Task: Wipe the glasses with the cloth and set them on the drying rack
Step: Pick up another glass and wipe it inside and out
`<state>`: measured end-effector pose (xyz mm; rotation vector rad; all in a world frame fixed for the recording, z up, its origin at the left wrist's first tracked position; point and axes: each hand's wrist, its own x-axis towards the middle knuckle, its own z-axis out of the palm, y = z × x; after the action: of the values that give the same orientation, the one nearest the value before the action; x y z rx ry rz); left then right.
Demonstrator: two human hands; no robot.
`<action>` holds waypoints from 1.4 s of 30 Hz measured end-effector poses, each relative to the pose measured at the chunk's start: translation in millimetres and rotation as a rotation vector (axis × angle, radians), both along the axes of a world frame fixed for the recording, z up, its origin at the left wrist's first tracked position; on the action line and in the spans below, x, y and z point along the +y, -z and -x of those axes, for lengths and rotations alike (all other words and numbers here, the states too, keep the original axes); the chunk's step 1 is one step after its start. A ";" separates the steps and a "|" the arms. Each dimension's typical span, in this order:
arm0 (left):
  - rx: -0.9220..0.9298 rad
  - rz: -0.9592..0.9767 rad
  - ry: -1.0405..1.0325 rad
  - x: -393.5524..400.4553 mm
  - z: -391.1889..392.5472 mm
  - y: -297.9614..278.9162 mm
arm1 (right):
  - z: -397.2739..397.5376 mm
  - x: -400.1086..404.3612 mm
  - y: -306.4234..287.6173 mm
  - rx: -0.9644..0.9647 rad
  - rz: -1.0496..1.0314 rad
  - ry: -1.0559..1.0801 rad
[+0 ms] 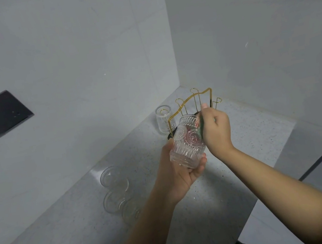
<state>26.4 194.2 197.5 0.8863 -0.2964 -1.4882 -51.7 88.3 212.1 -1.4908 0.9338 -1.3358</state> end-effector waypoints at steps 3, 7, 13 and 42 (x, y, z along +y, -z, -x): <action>-0.422 -0.026 -0.119 -3.8 5.5 0.6 | -3.8 -7.1 -0.2 0.083 -0.017 0.073; -0.622 -0.027 -0.196 -6.5 5.2 2.7 | -5.6 -8.5 1.5 0.086 -0.016 0.068; -0.006 -0.026 0.000 -4.9 -1.5 -3.1 | -4.3 -8.1 -2.2 -0.035 0.009 0.045; -0.599 -0.037 -0.258 -17.7 7.3 11.6 | -8.1 -23.1 -0.2 0.107 0.067 0.069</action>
<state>19.1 176.6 185.9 1.3397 -0.5687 -0.9681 -43.6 65.2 212.2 -1.6070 1.0260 -1.3590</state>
